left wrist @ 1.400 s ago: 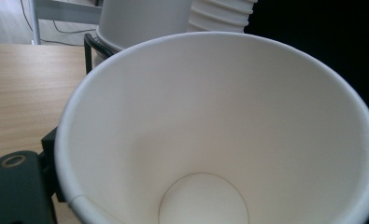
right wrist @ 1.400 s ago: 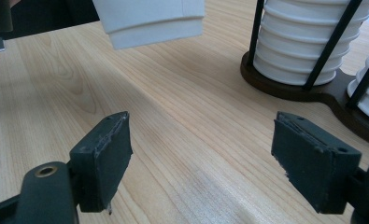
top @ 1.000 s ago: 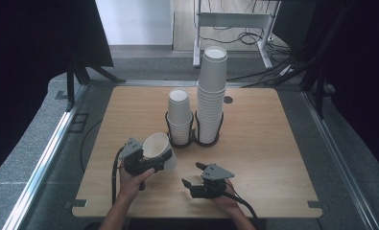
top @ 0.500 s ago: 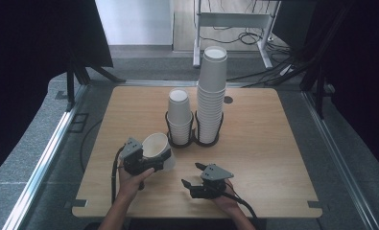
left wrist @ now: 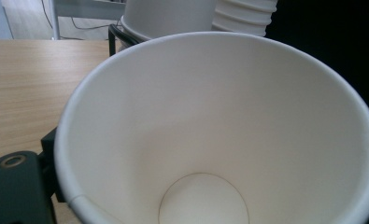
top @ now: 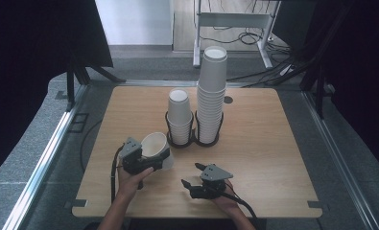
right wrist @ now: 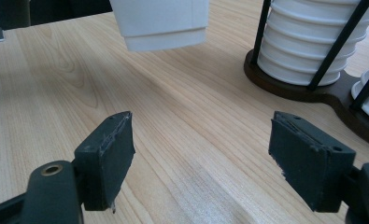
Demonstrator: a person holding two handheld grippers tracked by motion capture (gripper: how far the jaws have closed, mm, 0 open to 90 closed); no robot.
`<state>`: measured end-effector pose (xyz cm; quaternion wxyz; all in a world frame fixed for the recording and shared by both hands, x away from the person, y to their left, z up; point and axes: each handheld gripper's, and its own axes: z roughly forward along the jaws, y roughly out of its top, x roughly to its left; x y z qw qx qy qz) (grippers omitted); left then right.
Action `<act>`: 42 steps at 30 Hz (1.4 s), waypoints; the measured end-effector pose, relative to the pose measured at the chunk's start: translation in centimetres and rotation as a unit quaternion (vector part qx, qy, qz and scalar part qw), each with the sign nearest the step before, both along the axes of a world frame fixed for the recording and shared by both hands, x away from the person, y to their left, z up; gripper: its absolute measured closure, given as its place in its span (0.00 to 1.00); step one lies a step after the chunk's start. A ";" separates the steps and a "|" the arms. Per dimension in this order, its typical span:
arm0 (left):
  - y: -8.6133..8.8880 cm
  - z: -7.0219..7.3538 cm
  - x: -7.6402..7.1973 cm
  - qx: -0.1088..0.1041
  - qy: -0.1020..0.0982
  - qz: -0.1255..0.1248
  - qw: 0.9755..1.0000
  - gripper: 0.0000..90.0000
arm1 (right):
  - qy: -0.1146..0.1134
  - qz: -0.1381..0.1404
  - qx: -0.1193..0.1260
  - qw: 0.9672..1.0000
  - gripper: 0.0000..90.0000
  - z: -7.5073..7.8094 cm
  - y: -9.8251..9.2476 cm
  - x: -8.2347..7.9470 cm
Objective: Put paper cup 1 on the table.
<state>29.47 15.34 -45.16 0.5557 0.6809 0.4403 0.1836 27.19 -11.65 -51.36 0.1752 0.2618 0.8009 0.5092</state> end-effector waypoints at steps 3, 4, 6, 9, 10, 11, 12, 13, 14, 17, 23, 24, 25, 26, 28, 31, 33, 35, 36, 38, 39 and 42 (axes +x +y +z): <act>0.1 -0.1 0.1 0.008 0.002 0.006 1.000 0.14 | -0.001 0.000 0.000 1.000 0.25 0.0 0.0 0.0; 0.1 -0.1 0.1 0.008 0.002 0.006 1.000 0.14 | -0.001 0.001 -0.001 1.000 0.25 0.0 0.0 0.0; 0.1 -0.1 0.1 0.016 -0.002 0.014 1.000 0.14 | -0.002 0.001 -0.001 1.000 0.25 0.0 0.1 0.0; 0.2 -0.1 0.2 0.018 -0.002 0.015 1.000 0.14 | -0.001 0.001 -0.001 1.000 0.25 0.0 0.1 0.0; 0.2 -0.1 0.2 0.018 -0.002 0.015 1.000 0.14 | -0.001 0.000 -0.001 1.000 0.25 0.0 0.1 0.0; 0.3 -0.2 0.2 0.022 -0.003 0.016 1.000 0.14 | -0.002 0.001 -0.002 1.000 0.25 0.0 0.1 0.0; 0.3 -0.2 0.2 0.023 -0.003 0.017 1.000 0.14 | -0.002 0.001 -0.002 1.000 0.25 0.0 0.1 0.0; 0.3 -0.2 0.3 0.025 -0.003 0.018 1.000 0.14 | -0.002 0.001 -0.002 1.000 0.25 0.0 0.1 -0.1; 0.4 -0.3 0.3 0.024 -0.003 0.019 1.000 0.14 | -0.002 0.001 -0.003 1.000 0.25 0.0 0.1 -0.1; 0.5 -0.3 0.4 0.023 -0.002 0.021 1.000 0.14 | -0.001 0.001 -0.003 1.000 0.25 0.0 0.1 0.0; 0.6 -0.4 0.5 0.026 -0.001 0.024 0.999 0.14 | -0.001 0.003 -0.004 1.000 0.25 0.0 0.1 -0.1; 0.6 -0.4 0.5 0.027 -0.001 0.024 0.999 0.14 | -0.001 0.003 -0.004 1.000 0.25 0.0 0.1 -0.1; 0.7 -0.5 0.6 0.028 0.000 0.025 0.999 0.14 | -0.001 0.002 -0.004 1.000 0.25 0.0 0.1 -0.1; 0.7 -0.5 0.6 0.028 -0.001 0.026 0.999 0.14 | 0.000 0.003 -0.005 1.000 0.25 0.0 0.1 -0.1; 0.8 -0.6 0.7 0.031 -0.001 0.029 0.999 0.14 | 0.000 0.002 -0.006 1.000 0.25 0.0 0.1 -0.1; 0.9 -0.6 0.8 0.031 0.001 0.030 0.999 0.14 | -0.001 0.003 -0.007 1.000 0.25 0.0 0.1 -0.1; 1.0 -0.6 0.8 0.030 0.000 0.031 0.999 0.14 | 0.000 0.004 -0.008 1.000 0.25 0.0 0.1 0.0; 1.0 -0.6 0.8 0.031 -0.001 0.033 0.999 0.14 | -0.001 0.003 -0.008 1.000 0.25 0.0 0.2 -0.1; 1.0 -0.6 0.8 0.031 -0.001 0.033 0.999 0.14 | -0.001 0.003 -0.008 1.000 0.25 0.0 0.2 -0.1; 1.2 -0.6 0.9 0.031 -0.001 0.035 0.999 0.14 | -0.002 0.004 -0.009 1.000 0.25 0.0 0.2 -0.1; 1.3 -0.7 1.0 0.031 0.000 0.036 0.999 0.14 | -0.002 0.004 -0.009 1.000 0.25 0.0 0.2 -0.1; 1.4 -0.8 1.1 0.031 0.002 0.040 0.999 0.14 | -0.001 0.004 -0.009 1.000 0.25 0.0 0.2 -0.1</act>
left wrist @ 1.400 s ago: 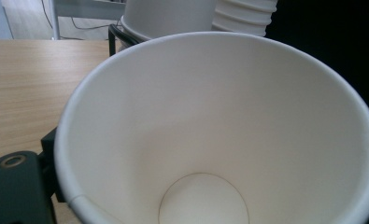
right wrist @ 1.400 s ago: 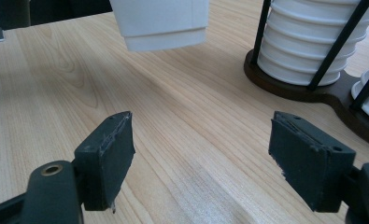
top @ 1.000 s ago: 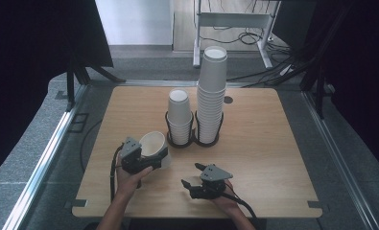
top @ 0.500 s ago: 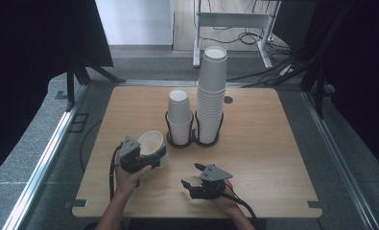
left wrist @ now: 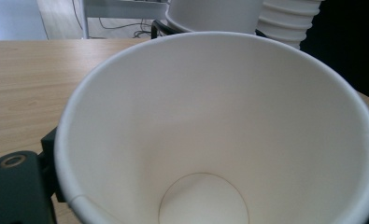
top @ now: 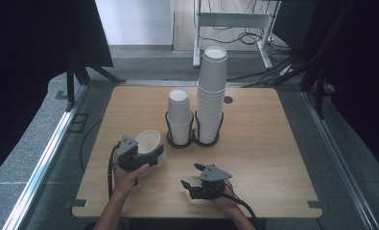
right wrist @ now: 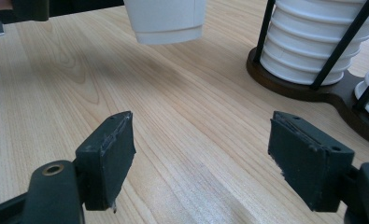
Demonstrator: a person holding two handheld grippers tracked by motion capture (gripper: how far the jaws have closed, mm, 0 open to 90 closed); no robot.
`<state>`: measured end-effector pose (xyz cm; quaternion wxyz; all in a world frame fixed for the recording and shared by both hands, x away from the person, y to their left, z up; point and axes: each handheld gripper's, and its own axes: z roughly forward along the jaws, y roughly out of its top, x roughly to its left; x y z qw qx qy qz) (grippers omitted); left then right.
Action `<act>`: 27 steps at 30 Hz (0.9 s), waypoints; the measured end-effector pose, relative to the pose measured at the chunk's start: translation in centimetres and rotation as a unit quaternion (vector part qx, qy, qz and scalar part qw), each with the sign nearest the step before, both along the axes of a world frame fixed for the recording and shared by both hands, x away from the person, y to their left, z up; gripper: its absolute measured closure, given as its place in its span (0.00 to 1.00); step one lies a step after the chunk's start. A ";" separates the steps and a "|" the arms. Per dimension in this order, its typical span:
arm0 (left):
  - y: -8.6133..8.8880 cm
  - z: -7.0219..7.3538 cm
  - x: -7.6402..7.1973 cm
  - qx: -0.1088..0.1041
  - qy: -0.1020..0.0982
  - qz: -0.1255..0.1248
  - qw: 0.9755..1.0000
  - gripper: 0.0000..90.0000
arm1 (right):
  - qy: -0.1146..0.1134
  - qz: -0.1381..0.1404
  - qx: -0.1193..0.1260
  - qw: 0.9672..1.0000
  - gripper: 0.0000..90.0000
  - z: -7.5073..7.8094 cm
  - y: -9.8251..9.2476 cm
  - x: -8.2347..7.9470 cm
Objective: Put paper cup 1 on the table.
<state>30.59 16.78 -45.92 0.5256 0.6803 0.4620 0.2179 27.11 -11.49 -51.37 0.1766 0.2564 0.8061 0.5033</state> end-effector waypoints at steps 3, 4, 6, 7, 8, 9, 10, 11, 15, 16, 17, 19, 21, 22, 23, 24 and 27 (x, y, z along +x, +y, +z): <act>0.1 -0.1 0.1 0.002 0.000 0.003 1.000 0.14 | 0.000 0.001 -0.001 1.000 0.25 0.0 0.0 0.0; 0.2 -0.1 0.1 0.003 0.000 0.003 1.000 0.14 | 0.000 0.000 -0.001 1.000 0.25 0.0 0.0 0.0; 0.2 -0.1 0.2 0.004 -0.002 0.007 1.000 0.14 | 0.000 0.000 -0.002 1.000 0.25 0.0 0.0 0.0; 0.3 -0.1 0.2 0.005 -0.003 0.009 1.000 0.14 | -0.001 0.000 -0.002 1.000 0.25 0.0 0.0 0.0; 0.3 -0.1 0.2 0.005 -0.004 0.011 1.000 0.14 | -0.001 0.000 -0.002 1.000 0.25 0.0 0.0 0.0; 0.4 -0.1 0.2 0.006 -0.006 0.012 1.000 0.14 | -0.002 0.000 -0.002 1.000 0.25 0.0 0.0 0.0; 0.4 -0.1 0.3 0.007 -0.006 0.014 1.000 0.14 | -0.002 0.000 -0.002 1.000 0.25 0.0 0.0 0.0; 0.5 -0.1 0.3 0.007 -0.007 0.015 1.000 0.14 | -0.002 0.000 -0.002 1.000 0.25 0.0 0.0 0.0; 0.8 -0.2 0.5 0.008 -0.007 0.023 1.000 0.14 | -0.001 0.000 -0.003 1.000 0.25 0.0 0.0 0.0; 0.9 -0.3 0.5 0.011 -0.007 0.027 1.000 0.14 | -0.001 0.000 -0.003 1.000 0.25 0.0 0.1 0.0; 1.0 -0.3 0.5 0.015 -0.008 0.031 0.999 0.14 | -0.002 0.000 -0.003 1.000 0.25 0.0 0.1 0.0; 1.1 -0.4 0.6 0.025 -0.009 0.040 0.999 0.14 | -0.002 0.000 -0.004 1.000 0.25 0.0 0.1 0.0; 1.3 -0.5 0.7 0.033 -0.008 0.049 0.998 0.14 | -0.003 0.000 -0.004 1.000 0.25 0.0 0.1 0.0; 1.3 -0.5 0.7 0.033 -0.008 0.049 0.998 0.14 | -0.003 0.000 -0.003 1.000 0.25 0.0 0.1 0.0; 1.5 -0.6 0.8 0.042 -0.005 0.056 0.998 0.14 | -0.003 0.000 -0.003 1.000 0.25 0.0 0.1 0.0; 1.7 -0.7 0.9 0.049 -0.005 0.061 0.997 0.14 | -0.003 0.000 -0.003 1.000 0.25 0.0 0.1 0.0; 2.0 -1.0 1.1 0.061 0.004 0.076 0.995 0.14 | -0.003 0.000 -0.003 1.000 0.25 0.0 0.1 0.0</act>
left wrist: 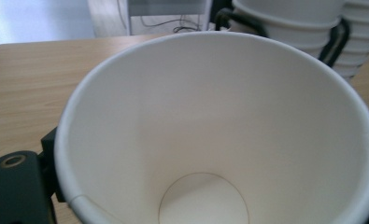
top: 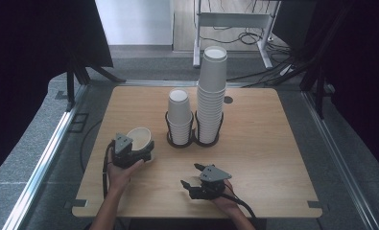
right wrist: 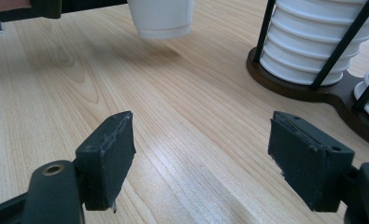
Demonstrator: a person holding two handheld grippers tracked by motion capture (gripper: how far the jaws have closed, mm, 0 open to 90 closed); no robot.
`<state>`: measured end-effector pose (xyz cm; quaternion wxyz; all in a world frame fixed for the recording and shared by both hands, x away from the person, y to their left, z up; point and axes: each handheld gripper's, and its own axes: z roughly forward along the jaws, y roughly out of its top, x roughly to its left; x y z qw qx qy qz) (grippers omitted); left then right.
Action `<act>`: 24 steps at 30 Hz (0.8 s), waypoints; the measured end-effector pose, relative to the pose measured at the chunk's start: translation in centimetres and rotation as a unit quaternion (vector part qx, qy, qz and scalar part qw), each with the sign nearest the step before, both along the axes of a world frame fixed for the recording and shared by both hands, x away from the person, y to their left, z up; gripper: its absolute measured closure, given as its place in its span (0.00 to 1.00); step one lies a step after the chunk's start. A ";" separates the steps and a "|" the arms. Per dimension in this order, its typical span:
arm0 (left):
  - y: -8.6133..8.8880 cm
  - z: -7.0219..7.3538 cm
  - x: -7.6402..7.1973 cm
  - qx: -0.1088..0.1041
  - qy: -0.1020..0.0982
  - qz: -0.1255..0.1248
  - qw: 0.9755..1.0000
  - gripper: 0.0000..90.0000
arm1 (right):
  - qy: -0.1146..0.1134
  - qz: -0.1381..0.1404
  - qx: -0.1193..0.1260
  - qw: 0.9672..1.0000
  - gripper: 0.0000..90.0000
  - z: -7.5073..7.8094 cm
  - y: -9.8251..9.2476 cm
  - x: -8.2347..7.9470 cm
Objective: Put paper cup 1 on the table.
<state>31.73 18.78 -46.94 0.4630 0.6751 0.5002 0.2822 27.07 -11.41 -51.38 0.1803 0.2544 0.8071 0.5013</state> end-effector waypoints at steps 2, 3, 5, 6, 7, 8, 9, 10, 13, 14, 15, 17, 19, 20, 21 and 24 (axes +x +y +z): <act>0.1 -0.1 0.1 0.006 0.003 0.007 1.000 0.14 | 0.000 0.000 0.000 1.000 0.25 0.0 0.0 0.0; 0.2 -0.2 0.2 0.012 0.005 0.011 1.000 0.14 | 0.000 0.000 0.000 1.000 0.25 0.0 0.0 0.0; 0.3 -0.4 0.3 0.023 0.007 0.015 1.000 0.14 | 0.001 0.000 0.000 1.000 0.25 0.0 0.0 0.0; 0.3 -0.4 0.3 0.023 0.007 0.015 1.000 0.14 | 0.001 0.000 0.000 1.000 0.25 0.0 0.0 0.0; 0.2 -0.5 0.3 0.036 0.008 0.019 0.999 0.14 | 0.000 0.000 0.000 1.000 0.25 0.0 0.0 0.0; 0.2 -0.6 0.3 0.040 0.010 0.019 0.999 0.14 | 0.000 0.000 0.000 1.000 0.25 0.0 0.0 0.0; 0.1 -0.7 0.4 0.046 0.009 0.021 0.999 0.14 | 0.000 -0.001 -0.001 1.000 0.25 0.0 0.0 0.0; 0.0 -0.7 0.4 0.051 0.009 0.022 0.998 0.14 | 0.001 -0.001 -0.001 1.000 0.25 0.0 0.0 0.0; -0.1 -1.0 0.5 0.066 0.013 0.029 0.997 0.13 | 0.000 -0.001 -0.002 1.000 0.25 0.0 0.0 0.0; -0.1 -1.1 0.5 0.067 0.016 0.031 0.997 0.13 | 0.000 -0.001 -0.002 1.000 0.25 0.0 0.0 0.0; -0.1 -1.2 0.6 0.068 0.017 0.032 0.997 0.13 | 0.000 -0.001 -0.002 1.000 0.25 0.0 0.0 0.0; 0.0 -1.4 0.7 0.068 0.021 0.034 0.997 0.13 | 0.001 0.000 0.000 1.000 0.25 0.0 0.0 0.0; 0.1 -1.6 0.8 0.071 0.024 0.037 0.996 0.13 | 0.000 0.000 0.000 1.000 0.25 0.0 0.0 0.0; 0.2 -1.6 0.8 0.074 0.025 0.038 0.996 0.13 | 0.000 0.001 0.000 1.000 0.25 0.0 0.0 0.0; 0.1 -1.6 0.8 0.075 0.024 0.039 0.996 0.13 | 0.000 0.000 0.000 1.000 0.25 0.0 0.0 0.0; 0.0 -1.7 0.8 0.080 0.022 0.037 0.996 0.12 | 0.001 -0.001 0.000 1.000 0.25 0.0 0.0 0.0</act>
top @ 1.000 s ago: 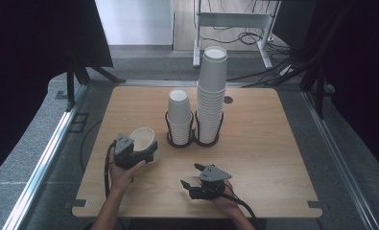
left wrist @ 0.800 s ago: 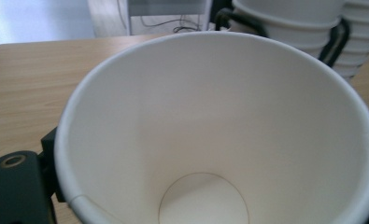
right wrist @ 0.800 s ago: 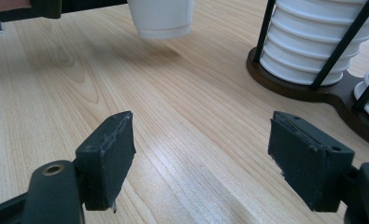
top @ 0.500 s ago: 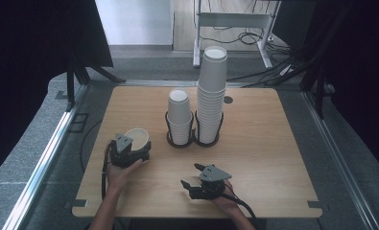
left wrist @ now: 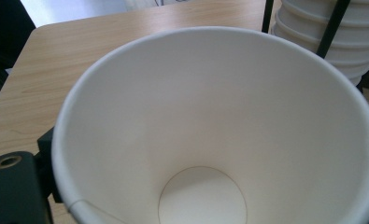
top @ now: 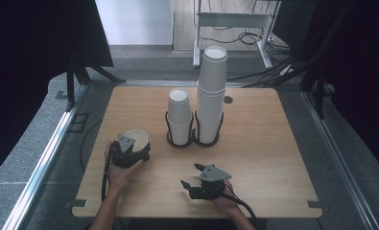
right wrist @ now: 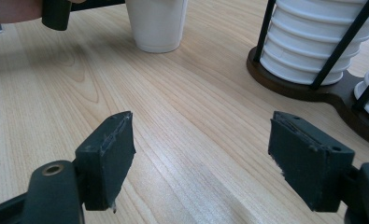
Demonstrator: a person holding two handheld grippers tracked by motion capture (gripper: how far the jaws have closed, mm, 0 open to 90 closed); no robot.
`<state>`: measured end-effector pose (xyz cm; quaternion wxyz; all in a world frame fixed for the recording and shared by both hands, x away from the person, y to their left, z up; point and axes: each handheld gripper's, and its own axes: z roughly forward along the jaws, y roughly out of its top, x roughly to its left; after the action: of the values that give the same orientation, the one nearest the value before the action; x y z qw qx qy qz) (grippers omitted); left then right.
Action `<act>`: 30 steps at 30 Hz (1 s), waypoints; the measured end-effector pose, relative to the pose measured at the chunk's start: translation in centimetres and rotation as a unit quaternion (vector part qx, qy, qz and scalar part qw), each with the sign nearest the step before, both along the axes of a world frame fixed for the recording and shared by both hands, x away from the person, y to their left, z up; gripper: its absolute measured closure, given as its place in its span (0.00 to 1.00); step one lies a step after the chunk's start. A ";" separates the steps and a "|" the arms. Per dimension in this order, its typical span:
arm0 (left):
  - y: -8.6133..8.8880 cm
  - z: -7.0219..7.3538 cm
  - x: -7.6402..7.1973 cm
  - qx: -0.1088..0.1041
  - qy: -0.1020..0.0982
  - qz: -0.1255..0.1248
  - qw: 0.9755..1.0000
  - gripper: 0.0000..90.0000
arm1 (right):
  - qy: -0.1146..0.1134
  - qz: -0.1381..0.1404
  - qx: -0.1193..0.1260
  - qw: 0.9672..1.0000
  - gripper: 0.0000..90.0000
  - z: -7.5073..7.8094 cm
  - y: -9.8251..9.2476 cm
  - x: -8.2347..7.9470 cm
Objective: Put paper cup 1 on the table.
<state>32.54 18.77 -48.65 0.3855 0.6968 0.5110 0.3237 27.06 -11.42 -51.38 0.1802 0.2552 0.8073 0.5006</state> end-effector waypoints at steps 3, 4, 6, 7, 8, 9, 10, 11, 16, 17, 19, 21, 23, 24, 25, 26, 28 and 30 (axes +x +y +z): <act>-0.1 0.1 -0.1 -0.007 0.001 0.000 1.000 0.08 | 0.000 0.000 0.001 1.000 0.25 0.0 0.0 0.0; -0.2 0.2 -0.2 -0.011 -0.001 -0.002 1.000 0.05 | 0.000 0.000 0.000 1.000 0.25 0.0 0.0 0.0; -0.2 0.5 -0.5 -0.018 -0.005 0.003 1.000 0.00 | 0.000 0.000 0.000 1.000 0.25 0.0 0.0 0.0; -0.2 0.6 -0.5 -0.020 -0.007 0.006 1.000 0.00 | 0.000 0.000 0.000 1.000 0.25 0.0 0.0 0.0; -0.2 0.6 -0.5 -0.020 -0.007 0.006 1.000 0.00 | 0.000 0.000 0.000 1.000 0.25 0.0 0.0 0.0; -0.1 0.9 -0.8 -0.024 -0.009 0.006 1.000 0.00 | 0.000 0.001 0.001 1.000 0.25 0.0 0.0 0.0; -0.1 0.9 -0.9 -0.025 -0.009 0.008 1.000 0.00 | 0.000 0.001 0.000 1.000 0.25 0.0 0.0 0.0; 0.0 1.1 -1.0 -0.025 -0.010 0.010 1.000 0.00 | 0.000 0.001 0.000 1.000 0.25 0.0 0.0 0.0; 0.1 1.6 -1.6 -0.027 -0.016 0.017 0.999 0.00 | 0.000 0.002 -0.001 1.000 0.24 0.0 -0.1 0.0; 0.2 1.8 -1.8 -0.025 -0.017 0.018 0.999 0.00 | 0.001 0.002 0.000 1.000 0.25 0.0 -0.1 0.0; 0.1 2.0 -2.1 -0.023 -0.019 0.020 0.999 0.00 | 0.002 0.002 0.000 1.000 0.24 0.0 -0.1 0.0; 0.3 2.4 -2.5 -0.019 -0.025 0.021 0.999 0.00 | 0.001 0.002 -0.001 1.000 0.24 0.0 -0.1 0.0; 0.5 2.8 -2.9 -0.016 -0.035 0.025 0.999 0.00 | 0.001 0.001 -0.002 1.000 0.24 0.0 -0.1 0.0; 0.6 3.1 -3.1 -0.017 -0.040 0.024 0.999 0.00 | 0.000 0.001 -0.002 1.000 0.24 0.0 -0.1 0.0; 0.7 3.3 -3.3 -0.018 -0.043 0.023 0.999 0.00 | 0.001 0.001 -0.002 1.000 0.24 0.0 -0.1 0.0; 0.9 3.6 -3.5 -0.020 -0.049 0.022 0.998 0.00 | 0.001 0.000 -0.002 1.000 0.24 0.0 -0.1 0.0; 1.1 4.1 -3.9 -0.023 -0.054 0.016 0.998 0.00 | 0.002 0.001 -0.002 1.000 0.24 0.0 -0.1 0.0; 1.1 4.6 -4.2 -0.025 -0.060 0.008 0.998 0.00 | 0.003 0.001 -0.002 1.000 0.24 0.0 -0.1 0.0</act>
<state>28.29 19.84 -44.09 0.4304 0.6624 0.5000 0.3549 27.10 -11.53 -51.37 0.1781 0.2553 0.8091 0.4984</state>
